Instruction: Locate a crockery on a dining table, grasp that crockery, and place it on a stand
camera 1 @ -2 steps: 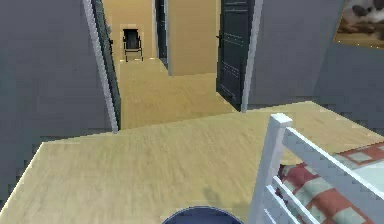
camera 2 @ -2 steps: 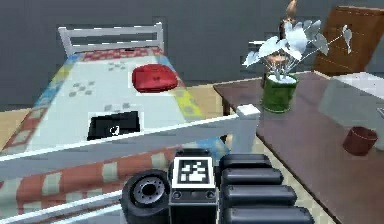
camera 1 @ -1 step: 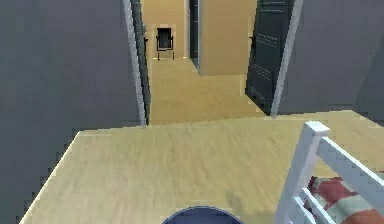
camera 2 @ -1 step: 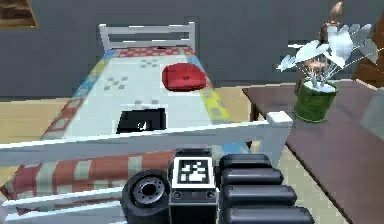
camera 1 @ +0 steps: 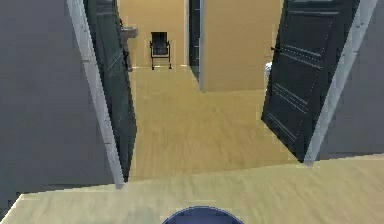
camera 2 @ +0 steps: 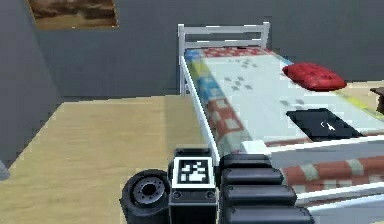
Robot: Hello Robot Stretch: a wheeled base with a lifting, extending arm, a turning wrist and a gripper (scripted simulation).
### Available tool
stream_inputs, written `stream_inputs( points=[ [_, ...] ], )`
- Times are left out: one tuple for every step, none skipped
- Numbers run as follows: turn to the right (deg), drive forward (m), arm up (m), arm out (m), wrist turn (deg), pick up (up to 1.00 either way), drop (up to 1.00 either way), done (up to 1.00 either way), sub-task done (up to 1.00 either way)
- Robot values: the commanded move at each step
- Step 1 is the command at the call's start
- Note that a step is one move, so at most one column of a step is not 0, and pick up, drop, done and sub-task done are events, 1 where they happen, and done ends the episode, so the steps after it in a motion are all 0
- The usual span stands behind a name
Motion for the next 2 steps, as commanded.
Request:
stream_inputs(
  points=[
    [-3.0,0.0,0.0,0.0,0.0,0.0,0.0,0.0,0.0],
    [-45.0,0.0,0.0,0.0,0.0,0.0,0.0,0.0,0.0]
  ],
)
